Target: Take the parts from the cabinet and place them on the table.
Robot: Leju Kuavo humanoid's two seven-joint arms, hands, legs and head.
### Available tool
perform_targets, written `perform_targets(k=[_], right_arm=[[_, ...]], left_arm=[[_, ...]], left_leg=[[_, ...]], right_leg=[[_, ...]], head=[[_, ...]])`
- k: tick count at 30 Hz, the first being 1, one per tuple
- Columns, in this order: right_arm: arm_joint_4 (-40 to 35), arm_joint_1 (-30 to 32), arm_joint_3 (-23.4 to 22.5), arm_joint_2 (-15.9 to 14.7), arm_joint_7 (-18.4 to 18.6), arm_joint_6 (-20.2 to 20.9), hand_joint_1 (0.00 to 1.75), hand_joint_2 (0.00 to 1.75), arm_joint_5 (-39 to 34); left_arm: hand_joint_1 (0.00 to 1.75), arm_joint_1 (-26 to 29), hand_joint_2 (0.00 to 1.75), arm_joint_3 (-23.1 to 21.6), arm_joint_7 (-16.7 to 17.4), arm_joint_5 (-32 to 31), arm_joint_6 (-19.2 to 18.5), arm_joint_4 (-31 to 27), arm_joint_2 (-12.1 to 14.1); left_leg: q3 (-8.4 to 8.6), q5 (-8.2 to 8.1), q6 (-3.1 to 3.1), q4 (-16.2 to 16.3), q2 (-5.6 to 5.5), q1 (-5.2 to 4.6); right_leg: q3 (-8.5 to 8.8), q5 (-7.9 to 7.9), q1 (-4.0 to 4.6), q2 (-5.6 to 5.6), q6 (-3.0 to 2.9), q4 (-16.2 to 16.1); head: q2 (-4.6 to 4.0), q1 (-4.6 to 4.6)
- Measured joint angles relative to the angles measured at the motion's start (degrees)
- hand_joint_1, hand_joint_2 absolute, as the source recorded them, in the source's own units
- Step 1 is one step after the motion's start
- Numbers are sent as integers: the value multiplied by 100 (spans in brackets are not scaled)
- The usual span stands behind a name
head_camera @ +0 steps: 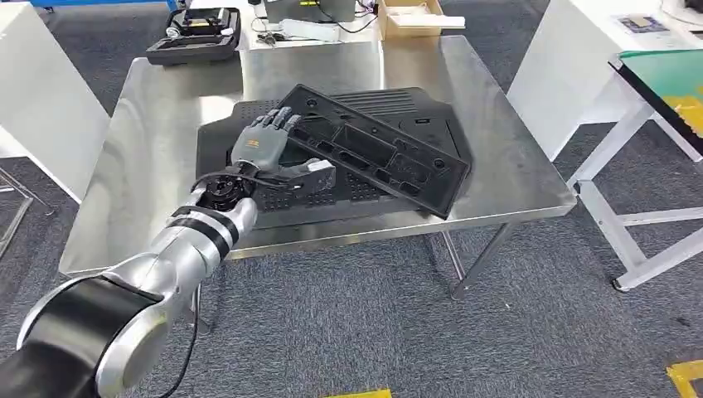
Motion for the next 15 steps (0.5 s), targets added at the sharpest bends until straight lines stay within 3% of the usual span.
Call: perform_targets(k=[2,3,4,5,6,8,9,10,12,13,14,15], right_arm=[[0,-6,0,0,2,0,0,0,2],[0,-5,0,2,4,0,0,0,4],[0,-2,-2,2,4,0,0,0,7],[0,-2,-2,2,11,0,0,0,7],[0,-4,-2,2,13,0,0,0,7],[0,-10,-2,0,15,0,0,0,7],[-2,-27,-2,-4,15,0,0,0,9],[-2,-37,-4,-11,15,0,0,0,9],[-2,-39,-9,-11,17,0,0,0,9],[-2,-39,-9,-17,17,0,0,0,7],[-2,-36,-9,-18,17,0,0,0,9],[-2,-37,-11,-15,17,0,0,0,7]], left_arm=[[0,1,0,0,0,0,-11,0,-2],[0,7,0,0,0,0,-15,2,-2],[0,19,0,0,0,0,-15,2,-2],[0,32,0,0,0,0,-20,2,-2],[0,37,0,2,0,0,-22,2,-2],[0,27,0,4,0,2,-24,2,-2],[0,19,0,7,0,2,-22,-4,-4],[0,11,0,11,0,4,-22,-4,9],[0,15,0,13,0,4,-24,-2,-2],[0,19,0,13,0,4,-26,-2,-2],[0,19,0,18,0,4,-26,0,4],[0,15,0,26,0,4,-26,2,18]], left_leg=[[-118,78,26,0,5,-3],[-171,114,28,1,8,-9],[-236,161,24,2,12,-16],[-299,211,18,2,13,-18],[-363,264,8,2,12,-18],[-468,367,-25,2,3,-18],[-494,414,-56,7,-1,-19],[-513,477,-108,-21,4,-32],[-498,572,-187,-71,11,-13],[-484,627,-236,-126,11,-12],[-496,658,-269,-149,5,-25],[-519,600,-272,-110,11,6]], right_leg=[[-327,-467,0,0,-43,861],[-452,-624,1,0,-41,1223],[-530,-733,1,0,-17,1519],[-472,-717,1,0,26,1549],[-267,-596,3,0,77,1290],[404,-301,5,-1,127,308],[752,-369,9,-4,55,-207],[829,-336,51,-5,35,-281],[707,-286,83,6,-18,-297],[688,-244,85,7,-74,-322],[676,-186,58,2,-110,-370],[676,-134,-39,-8,-144,-391]], head=[[0,24],[0,20],[0,28],[0,20],[0,28],[0,26],[0,26],[0,4],[0,39],[0,28],[0,28],[0,26]])
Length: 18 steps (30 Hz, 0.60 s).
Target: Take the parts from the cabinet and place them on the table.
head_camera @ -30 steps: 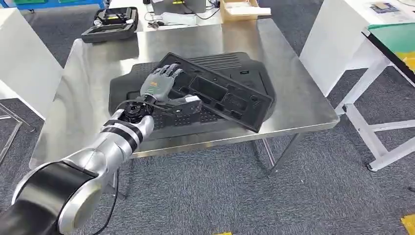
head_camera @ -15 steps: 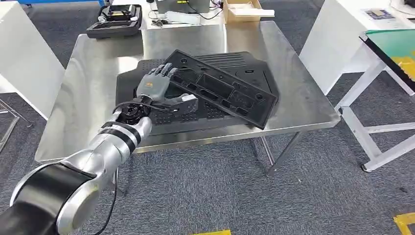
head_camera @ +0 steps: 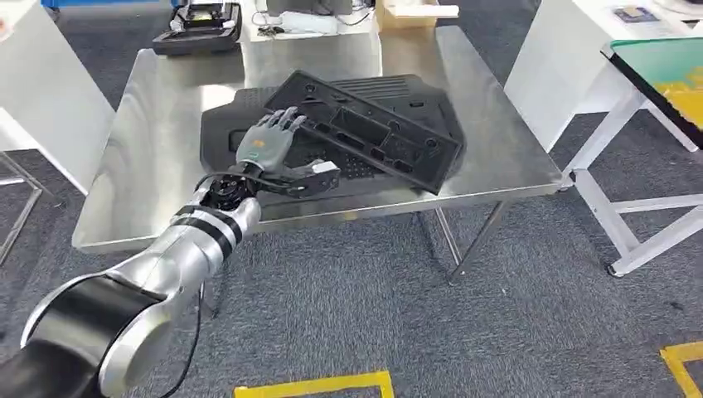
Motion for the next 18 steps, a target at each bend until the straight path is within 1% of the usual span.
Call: perform_targets(k=[1,2,3,4,5,6,7,8,9,10,11,12,13,14,15,16,17,18], right_arm=[[0,-2,-2,0,0,-2,0,0,0],[0,-2,-2,-2,0,0,0,0,2],[0,-1,-2,-2,0,-2,0,0,2],[0,0,-4,-2,0,-2,0,0,2],[0,2,-4,0,0,0,0,0,2],[0,2,-9,0,0,0,0,0,0],[0,6,-9,0,0,0,0,0,2],[0,7,-9,0,0,0,0,0,2],[0,7,-11,2,0,0,0,0,2],[0,5,-13,-2,0,-4,0,0,0],[0,2,-18,-7,0,-11,0,0,0],[0,9,-22,-4,2,-13,0,0,0],[0,8,-26,-2,2,-20,0,0,0],[0,10,-31,-2,4,-22,0,0,0],[0,29,-35,-4,11,-22,0,0,-2],[0,25,-44,-6,15,-26,0,0,-2],[0,24,-52,-5,15,-37,0,0,-2],[0,26,-70,-4,15,-37,0,0,-2]], left_arm=[[0,-4,0,17,0,0,0,0,6],[0,-1,0,28,0,2,0,2,6],[0,4,0,35,0,0,0,4,20],[0,10,0,39,0,2,0,7,22],[0,24,0,48,-2,2,-2,13,26],[0,46,0,59,-4,4,-2,15,26],[0,59,0,63,-15,9,-2,15,26],[0,59,0,63,-28,11,0,15,26],[0,51,0,66,-46,20,4,13,26],[0,37,0,74,-83,44,7,11,26],[0,33,0,87,-116,66,11,6,20],[0,47,0,111,-166,94,20,0,22],[0,49,0,133,-203,133,22,0,28],[0,56,0,149,-254,173,28,0,28],[0,61,0,168,-306,196,46,0,31],[0,59,0,194,-362,249,85,-6,28],[0,61,0,225,-415,286,129,-9,28],[0,70,0,262,-485,339,171,-9,33]], left_leg=[[-63,-286,-15,128,-3,-4],[-132,-619,-23,387,-4,-1],[-242,-971,-44,825,-6,-1],[-347,-1191,-65,1233,-7,-1],[-424,-1321,-90,1640,-5,0],[-385,-1279,-104,1796,-4,5],[-234,-1142,-114,1707,-2,16],[44,-962,-121,1399,0,32],[423,-833,-131,916,0,46],[768,-923,-142,410,-6,61],[922,-1044,-132,178,-31,17],[869,-1003,-69,214,-41,6],[837,-995,-48,206,-44,-5],[806,-957,12,219,-45,-41],[776,-892,104,171,-34,-41],[724,-814,196,156,-21,-21],[649,-758,253,156,-15,-18],[567,-698,281,156,-18,-20]], right_leg=[[-6,59,11,-10,-29,-1],[-64,116,10,-20,-108,0],[-133,180,15,-20,-115,3],[-201,229,17,-21,-120,6],[-284,288,19,-22,-113,15],[-359,338,17,-24,-98,18],[-428,387,8,-25,-77,23],[-495,420,-8,-23,-36,38],[-552,457,-24,-19,-13,72],[-593,475,-12,-19,16,124],[-663,502,25,-7,56,157],[-655,537,25,-7,103,150],[-662,573,22,-7,155,149],[-668,626,26,-9,227,109],[-699,660,20,-8,276,97],[-772,518,-17,-9,260,186],[-900,262,-7,-8,218,417],[-1038,-18,-7,-7,191,809]], head=[[0,-11],[0,-18],[0,-33],[0,-27],[0,-31],[0,-29],[0,-33],[0,-31],[0,-31],[0,-38],[0,-55],[0,-29],[0,-35],[0,-22],[0,-31],[0,-27],[0,-7],[0,11]])
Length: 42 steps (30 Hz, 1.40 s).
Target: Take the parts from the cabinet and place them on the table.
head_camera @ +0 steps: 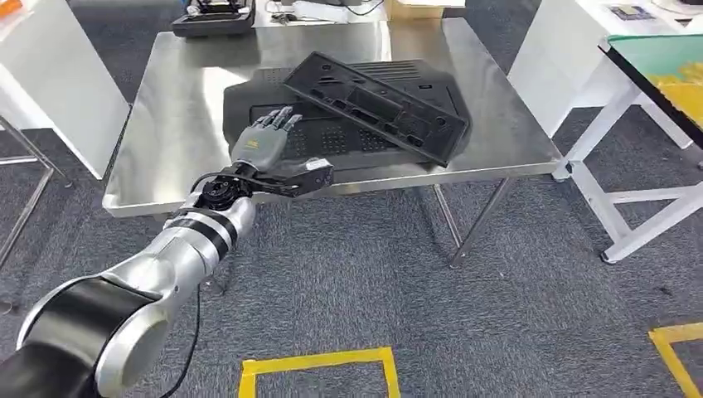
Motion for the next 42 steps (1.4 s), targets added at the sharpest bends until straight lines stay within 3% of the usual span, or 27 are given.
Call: perform_targets(k=[2,4,6,7,8,10,12,13,15,16,17,18,20,21,22,23,24,26,28,31,33,35,36,37,39,40,42], right_arm=[[0,1,-22,2,0,-9,0,0,-2],[0,6,-48,2,0,-22,0,0,-11],[0,1,-70,-2,-4,-54,0,0,-26],[-2,-7,-94,-7,-11,-72,0,0,-37],[-11,-19,-111,-31,-13,-81,0,0,-55],[-11,-23,-170,-29,-18,-105,0,0,-100],[-11,-23,-236,-28,-33,-138,0,0,-144],[-9,-13,-266,-26,-35,-142,0,0,-155],[-9,-3,-319,-24,-37,-179,0,0,-177],[-9,8,-349,-17,-37,-188,0,0,-192],[-9,14,-380,-13,-37,-197,0,0,-206],[-9,21,-407,-11,-37,-199,0,0,-210],[-9,52,-472,9,-42,-203,0,0,-223],[-9,71,-505,20,-53,-203,0,0,-240],[-9,76,-540,33,-74,-210,0,0,-262],[-15,72,-571,20,-98,-219,0,0,-273],[-13,71,-609,39,-120,-221,0,0,-288],[-13,69,-675,50,-157,-238,0,0,-328],[-13,82,-754,55,-188,-243,0,0,-363],[-13,83,-839,61,-201,-243,0,0,-391],[-13,76,-892,61,-221,-240,0,0,-407],[-13,76,-922,68,-225,-240,0,0,-411],[-13,73,-940,68,-238,-236,0,0,-428],[-13,64,-964,68,-260,-232,0,0,-453],[-17,7,-1019,59,-306,-214,0,0,-527],[-17,8,-1060,63,-328,-201,0,0,-572],[-17,7,-1141,79,-363,-188,0,0,-662]], left_arm=[[0,56,0,74,-124,100,98,-4,22],[0,147,0,153,-251,196,179,-22,42],[0,214,0,243,-411,343,267,-74,70],[0,240,0,299,-501,431,335,-123,85],[0,283,0,341,-575,507,394,-182,113],[0,372,0,454,-784,705,531,-251,183],[0,576,0,583,-1074,1011,623,-378,253],[0,670,0,643,-1184,1131,655,-418,333],[0,833,0,741,-1356,1339,677,-494,419],[0,936,0,799,-1453,1481,675,-546,470],[0,1080,0,877,-1567,1690,675,-619,523],[0,1224,0,944,-1663,1876,675,-680,577],[0,1525,0,1086,-1856,2243,675,-816,689],[0,1671,0,1163,-1954,2413,680,-896,730],[0,1804,0,1236,-2034,2574,682,-974,771],[0,1929,0,1309,-2092,2702,682,-1036,809],[0,2087,0,1370,-2159,2844,677,-1108,841],[0,2407,0,1534,-2283,3140,656,-1163,918],[0,2729,0,1712,-2363,3375,634,-1191,964],[0,3157,0,1964,-2437,3663,562,-1189,986],[0,3452,0,2125,-2507,3779,553,-1178,1003],[0,3627,0,2225,-2526,3814,542,-1170,1019],[0,3678,0,2284,-2485,3846,503,-1163,1025],[0,3726,0,2334,-2439,3906,463,-1154,1029],[0,3890,0,2490,-2404,4114,360,-1132,1045],[0,3991,0,2591,-2419,4226,302,-1089,1056],[0,4175,0,2784,-2469,4388,256,-942,1062]], left_leg=[[-194,144,6,3,4,-14],[-365,276,-9,5,13,-21],[-526,410,-38,5,13,-25],[-574,481,-57,12,10,-22],[-610,523,-95,14,5,-26],[-574,636,-181,-50,43,-13],[-552,776,-288,-182,47,-9],[-588,694,-307,-143,42,13],[-739,-5,-335,302,25,16],[-840,-313,-364,722,14,16],[-945,-535,-399,1220,13,17],[-961,-552,-421,1503,14,24],[-669,-234,-455,1382,18,50],[-339,-67,-475,987,20,70],[69,-35,-498,460,24,93],[320,-343,-535,76,7,72],[292,-274,-408,74,-27,34],[264,-267,-334,44,-14,10],[187,-148,-163,-14,26,32],[-51,27,-45,-13,17,14],[-219,144,-47,-8,48,-7],[-373,260,-60,-6,55,-17],[-450,326,-73,-7,48,-21],[-515,387,-91,-7,32,-23],[-571,481,-163,-11,43,-35],[-518,535,-207,-72,72,-22],[-478,632,-287,-155,88,7]], right_leg=[[-283,-429,-1,0,13,952],[-173,-329,0,0,115,1139],[375,-38,17,0,168,475],[821,-41,45,0,102,-96],[1220,-275,86,-7,-23,-622],[1192,-227,139,1,-59,-746],[1138,-121,153,7,-164,-786],[1119,-21,9,4,-214,-843],[1027,121,34,-9,-329,-845],[946,185,39,-10,-332,-844],[847,257,42,-8,-331,-836],[769,314,41,-5,-325,-832],[631,399,19,0,-282,-812],[568,427,-2,-1,-240,-781],[506,445,-12,0,-210,-726],[444,465,29,1,-176,-684],[434,488,39,-2,-144,-660],[434,557,28,15,-58,-677],[376,585,19,22,9,-676],[-16,-221,30,16,-119,244],[-202,-555,31,16,-98,1059],[25,-387,34,16,-11,1017],[347,-220,43,16,16,623],[759,-144,72,16,-22,79],[1408,-400,141,1,-159,-875],[1334,-316,151,7,-132,-785],[1290,-277,186,19,-203,-861]], head=[[0,-2],[0,-4],[0,-4],[0,0],[0,-7],[0,-14],[0,11],[0,-4],[0,-31],[0,-24],[0,-31],[0,-31],[0,-35],[0,-31],[0,-35],[0,-48],[0,-46],[0,-31],[0,-31],[0,22],[0,17],[0,19],[0,15],[0,17],[0,13],[0,-20],[0,-9]])
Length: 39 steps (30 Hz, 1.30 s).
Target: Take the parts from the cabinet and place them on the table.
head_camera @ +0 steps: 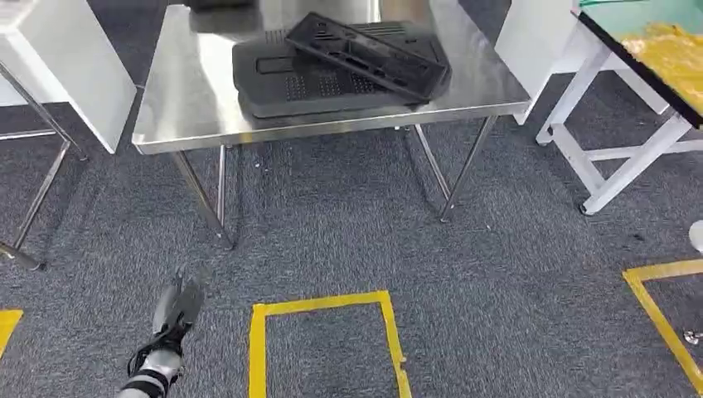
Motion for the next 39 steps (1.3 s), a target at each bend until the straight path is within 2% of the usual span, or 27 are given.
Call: perform_targets(k=[1,2,3,5,6,8,10,11,12,13,16,17,19,21,22,23,25,26,27,29,31,32,33,34,36,37,39], right_arm=[[0,-2,-49,4,-13,4,0,0,-55],[0,-10,-96,26,-24,13,0,0,-116],[0,-11,-140,35,-44,22,0,0,-169],[0,-2,-247,72,-66,80,0,0,-284],[0,-6,-293,83,-63,153,0,0,-320],[0,-4,-346,94,-63,253,0,0,-322],[0,-7,-376,118,-76,339,0,0,-293],[-2,-20,-387,116,-87,356,0,0,-269],[-9,-22,-392,94,-92,358,0,0,-258],[-2,-28,-402,103,-94,363,0,0,-258],[-2,-88,-411,116,-96,397,0,0,-119],[-2,-101,-409,114,-85,424,0,0,-61],[-2,-98,-396,120,-50,454,0,0,48],[-2,-97,-381,120,-33,463,0,0,87],[-2,-96,-381,122,-26,465,0,0,94],[-2,-96,-378,122,-26,465,0,0,96],[-2,-99,-368,122,35,509,0,0,174],[-2,-103,-333,120,111,551,0,0,255],[-2,-108,-295,109,182,588,0,0,341],[0,-119,-186,116,319,712,0,0,539],[0,-130,-84,120,374,785,0,0,640],[2,-135,-46,129,396,804,0,0,651],[4,-129,-12,146,409,830,0,0,703],[4,-115,36,146,429,841,0,0,774],[9,-85,142,144,485,885,0,0,927],[9,-76,189,144,518,890,0,0,978],[9,-77,281,144,568,887,0,0,1064]], left_arm=[[0,103,0,91,-13,62,-2,73,4],[0,191,0,184,-22,107,-13,164,4],[0,281,0,272,-11,145,-29,254,9],[0,427,0,467,106,329,-248,460,35],[0,483,0,580,254,458,-469,576,46],[0,621,0,821,386,706,-943,754,48],[0,713,0,1061,544,1026,-1529,899,48],[0,730,0,1190,581,1179,-1772,965,39],[0,738,0,1321,597,1277,-1924,1045,-15],[0,793,0,1430,603,1305,-1963,1086,-4],[0,843,0,1696,899,1518,-2180,1240,-22],[0,875,0,1776,1017,1605,-2291,1277,-46],[0,923,0,1978,1165,1701,-2439,1347,-92],[0,969,0,2094,1204,1712,-2468,1404,-136],[0,1001,0,2132,1211,1727,-2472,1428,-153],[0,1030,0,2180,1226,1740,-2477,1450,-175],[0,1043,0,2243,1391,1738,-2496,1493,-216],[0,1043,0,2254,1533,1684,-2448,1511,-260],[0,1046,0,2256,1646,1629,-2400,1528,-313],[0,1058,0,2256,1916,1461,-2256,1561,-372],[0,1105,0,2254,2063,1349,-2146,1607,-429],[0,1126,0,2254,2087,1329,-2135,1622,-435],[0,1128,0,2252,2139,1291,-2108,1633,-453],[0,1113,0,2245,2202,1225,-2055,1646,-494],[0,1105,0,2232,2299,1168,-1969,1666,-518],[0,1115,0,2230,2342,1148,-1937,1675,-525],[0,1146,0,2221,2395,1102,-1915,1683,-527]], left_leg=[[-14,32,-45,-23,-7,-3],[-51,-149,-55,47,-22,15],[-100,-515,-59,283,-27,16],[-316,-1130,-110,1169,-68,18],[-404,-1217,-139,1549,-76,21],[-255,-1030,-178,1592,-69,47],[421,-718,-250,636,55,97],[678,-793,-331,156,272,107],[718,-816,-235,164,267,34],[673,-794,-148,179,213,41],[606,-798,25,127,58,39],[596,-775,68,118,13,51],[521,-725,149,119,-74,50],[438,-678,207,120,-182,14],[413,-657,221,121,-240,3],[397,-634,221,121,-309,-11],[373,-579,210,120,-474,-37],[363,-553,204,118,-540,-37],[343,-531,176,129,-593,-53],[317,-486,109,111,-679,-40],[314,-421,13,43,-795,-37],[273,-472,33,133,-601,-33],[203,-668,17,303,-332,-61],[45,-957,-22,691,-178,-44],[-273,-1379,-91,1523,-94,-15],[-341,-1441,-121,1755,-84,-4],[-63,-1213,-169,1423,-44,35]], right_leg=[[11,111,-66,-2,-59,-99],[27,166,-119,-16,-89,-115],[-23,212,-115,-14,-162,-116],[-98,286,-103,-28,-189,-108],[-148,319,-99,-62,-179,-102],[-214,360,-113,-110,-151,-92],[-252,362,-151,-213,-129,-41],[-265,331,-116,-266,-72,20],[-367,318,-83,-319,-33,45],[-329,311,-32,-348,-17,64],[-307,330,-73,-470,49,84],[-379,234,-99,-328,70,172],[-708,-179,-105,-100,23,919],[-1125,-533,-101,-67,-5,1840],[-1190,-554,-101,-58,8,2000],[-1105,-475,-97,-45,21,1858],[-568,-95,-69,59,31,872],[-255,66,-46,273,-24,318],[-164,52,-30,418,-86,96],[-188,89,2,298,-83,96],[-169,158,4,193,-139,45],[-105,230,-81,98,-148,-36],[-115,256,-67,58,-186,-46],[-128,269,-66,-26,-210,-40],[-153,270,-52,-197,-209,-35],[-161,274,-52,-277,-203,-31],[-164,272,-62,-445,-199,-19]], head=[[0,4],[0,7],[0,-17],[0,-33],[0,-44],[0,-52],[0,-48],[0,-61],[0,-129],[0,-87],[0,-87],[0,-68],[0,-33],[0,-30],[0,-33],[0,-35],[0,-33],[0,-33],[0,-44],[0,-41],[0,-30],[0,-52],[0,-61],[0,-103],[0,-103],[0,-107],[0,-109]])
